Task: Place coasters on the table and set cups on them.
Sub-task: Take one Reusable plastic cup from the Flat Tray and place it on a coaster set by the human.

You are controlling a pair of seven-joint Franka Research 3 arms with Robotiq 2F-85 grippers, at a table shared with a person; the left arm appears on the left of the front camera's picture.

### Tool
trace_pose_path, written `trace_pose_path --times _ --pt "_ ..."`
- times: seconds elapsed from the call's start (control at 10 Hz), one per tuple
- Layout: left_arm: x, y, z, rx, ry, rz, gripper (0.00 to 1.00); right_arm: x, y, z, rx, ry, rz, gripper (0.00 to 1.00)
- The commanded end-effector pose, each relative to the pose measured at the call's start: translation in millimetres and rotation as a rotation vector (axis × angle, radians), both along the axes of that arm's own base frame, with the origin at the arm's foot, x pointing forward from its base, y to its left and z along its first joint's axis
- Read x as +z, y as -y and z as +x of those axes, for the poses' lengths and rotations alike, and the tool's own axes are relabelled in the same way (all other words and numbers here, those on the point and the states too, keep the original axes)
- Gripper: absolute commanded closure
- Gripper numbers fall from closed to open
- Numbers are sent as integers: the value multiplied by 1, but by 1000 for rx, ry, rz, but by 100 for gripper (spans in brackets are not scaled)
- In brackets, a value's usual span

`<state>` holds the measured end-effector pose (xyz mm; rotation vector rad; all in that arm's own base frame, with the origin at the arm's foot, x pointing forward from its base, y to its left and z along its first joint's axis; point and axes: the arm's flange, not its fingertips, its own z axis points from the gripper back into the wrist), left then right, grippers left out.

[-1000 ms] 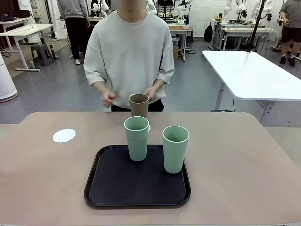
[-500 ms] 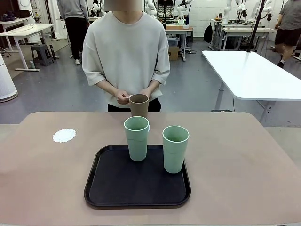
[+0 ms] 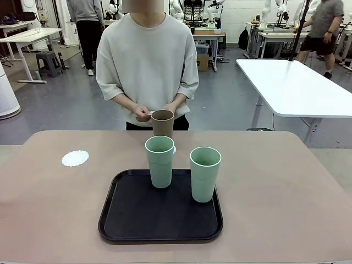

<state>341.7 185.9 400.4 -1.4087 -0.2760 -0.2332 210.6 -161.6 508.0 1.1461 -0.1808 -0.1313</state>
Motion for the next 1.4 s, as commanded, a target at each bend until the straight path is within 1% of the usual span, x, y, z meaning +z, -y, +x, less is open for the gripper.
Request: trace_pose_path --times 0.0,0.6,0.7,0.9,1.0,1.1,1.2,1.3 --pt "1 -1 -1 0 2 -4 0 2 -1 1 -1 14 22 0" --pt "0 0 0 0 0 0 0 2 -1 1 -1 14 22 0" --pt "6 13 13 -71 34 76 0 2 -1 1 -1 14 22 0" --pt "35 53 41 -53 102 349 0 2 -1 1 -1 14 22 0" --pt "53 78 63 -23 120 504 0 2 -1 1 -1 14 22 0" --pt "67 104 77 -19 122 580 0 2 -1 1 -1 14 22 0" --pt "80 134 83 -40 176 671 0 2 -1 1 -1 14 22 0" --pt "87 167 85 -74 259 769 0 2 -1 1 -1 14 22 0"
